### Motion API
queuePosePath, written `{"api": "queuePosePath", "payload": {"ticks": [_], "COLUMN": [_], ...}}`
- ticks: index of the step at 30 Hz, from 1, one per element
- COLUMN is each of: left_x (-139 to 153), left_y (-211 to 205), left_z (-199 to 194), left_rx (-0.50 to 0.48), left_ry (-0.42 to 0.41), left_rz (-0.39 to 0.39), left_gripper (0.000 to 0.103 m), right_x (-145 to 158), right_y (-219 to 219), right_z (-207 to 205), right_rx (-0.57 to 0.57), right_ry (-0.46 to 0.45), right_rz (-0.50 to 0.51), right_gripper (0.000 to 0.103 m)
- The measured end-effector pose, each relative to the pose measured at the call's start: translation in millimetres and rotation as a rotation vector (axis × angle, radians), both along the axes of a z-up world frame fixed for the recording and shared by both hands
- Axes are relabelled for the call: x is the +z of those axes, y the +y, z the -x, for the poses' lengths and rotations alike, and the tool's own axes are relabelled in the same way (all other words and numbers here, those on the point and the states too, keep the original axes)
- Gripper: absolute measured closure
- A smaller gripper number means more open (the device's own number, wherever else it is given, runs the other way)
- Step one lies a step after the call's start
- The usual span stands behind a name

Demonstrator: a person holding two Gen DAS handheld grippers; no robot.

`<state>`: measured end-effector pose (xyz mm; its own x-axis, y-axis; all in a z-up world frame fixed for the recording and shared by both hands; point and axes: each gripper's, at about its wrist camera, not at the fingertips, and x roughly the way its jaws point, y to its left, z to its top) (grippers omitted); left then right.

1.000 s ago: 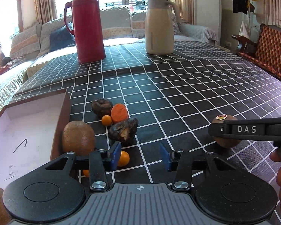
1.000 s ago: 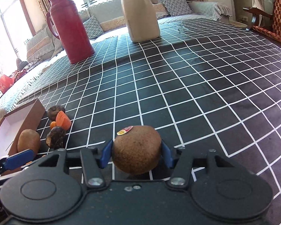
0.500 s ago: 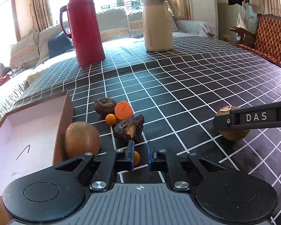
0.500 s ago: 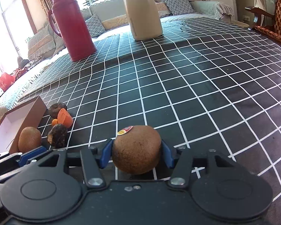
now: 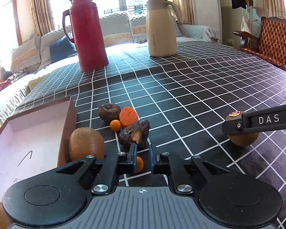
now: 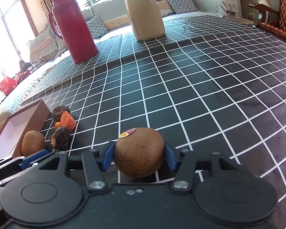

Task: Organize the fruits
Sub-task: 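Grasp a kumquat with the left gripper while the right holds the kiwi, then carry the kumquat over the tray and open the left gripper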

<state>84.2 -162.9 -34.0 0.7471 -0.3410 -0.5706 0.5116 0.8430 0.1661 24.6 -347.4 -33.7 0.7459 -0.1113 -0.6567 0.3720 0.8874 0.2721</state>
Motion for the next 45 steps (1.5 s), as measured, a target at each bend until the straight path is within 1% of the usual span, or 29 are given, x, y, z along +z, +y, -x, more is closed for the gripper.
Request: {"api": "queuePosePath", "payload": {"ticks": [2,3,6,7,8,9,10,11,14,16,19,21,23,24,26,30,35,39,42,45], "left_x": [-0.8,-2.3,-4.4,-4.3,-4.5,-5.0,-5.2,-5.9,-5.4,-8.1,-12.3,-12.5,-12.0,-11.9,-12.7,-13.2,-10.9,0.2,13.2,24.7], "left_y": [0.4,0.5,-1.7,-1.8,-1.6,-1.3,-0.7,0.3,0.5,-0.5,-3.4,-4.1,-3.2,-2.8,-3.0,-1.6,2.9,7.5,17.9,32.8], "left_z": [-0.9,-2.5,-0.8,0.1,0.1,0.2,0.7,1.4,1.7,1.2,2.3,3.2,3.4,3.4,3.9,3.9,5.5,18.2,26.1,31.8], "left_rx": [0.01,0.01,0.005,0.002,-0.003,-0.002,0.004,0.011,0.003,-0.004,-0.024,-0.03,-0.038,-0.038,-0.042,-0.038,-0.03,-0.043,-0.045,-0.027], "left_ry": [-0.007,0.003,-0.017,-0.017,-0.008,-0.001,-0.005,-0.015,-0.011,0.001,0.009,0.012,0.029,0.034,0.037,0.039,0.066,0.028,-0.003,-0.021], "left_rz": [-0.015,-0.021,-0.059,-0.06,-0.058,-0.058,-0.057,-0.054,-0.044,-0.052,-0.068,-0.062,-0.046,-0.041,-0.037,-0.025,0.027,0.066,0.095,0.118], "left_gripper": [0.089,0.089,0.087,0.08,0.068,0.059,0.043,0.04,0.041,0.041,0.056,0.06,0.069,0.071,0.083,0.083,0.083,0.083,0.083,0.083], "right_x": [-0.4,-0.3,-0.4,-0.4,-0.6,-0.7,-0.6,-0.7,-0.7,-0.8,-0.6,-0.9,-1.0,-1.0,-1.3,-1.0,-0.6,-0.6,0.0,0.7], "right_y": [-0.1,-0.2,-0.9,-1.0,-1.1,-1.2,-1.1,-1.0,-1.5,-1.4,-1.8,-1.8,-1.2,-1.1,-0.8,0.7,1.3,2.2,3.5,4.7], "right_z": [-0.1,0.1,-0.5,-0.6,-0.5,-0.6,-0.6,-0.6,-0.1,0.2,0.4,0.6,0.4,0.6,0.6,0.7,-0.1,-0.2,-0.1,0.2], "right_rx": [0.001,0.001,0.003,0.002,0.002,0.001,0.002,0.003,0.003,0.001,0.001,0.0,0.001,0.003,0.003,0.005,0.011,0.014,0.018,0.024], "right_ry": [0.001,0.0,-0.001,-0.001,-0.001,-0.001,0.0,0.0,0.0,-0.001,-0.001,-0.002,0.0,0.0,-0.001,-0.001,-0.001,-0.002,-0.007,-0.012], "right_rz": [-0.002,-0.001,-0.002,-0.003,-0.005,-0.006,-0.006,-0.005,-0.008,-0.006,-0.008,-0.007,-0.003,-0.001,-0.001,0.008,0.01,0.017,0.02,0.024], "right_gripper": [0.048,0.048,0.048,0.048,0.048,0.048,0.048,0.048,0.048,0.048,0.048,0.048,0.048,0.048,0.048,0.048,0.048,0.049,0.049,0.049]}}
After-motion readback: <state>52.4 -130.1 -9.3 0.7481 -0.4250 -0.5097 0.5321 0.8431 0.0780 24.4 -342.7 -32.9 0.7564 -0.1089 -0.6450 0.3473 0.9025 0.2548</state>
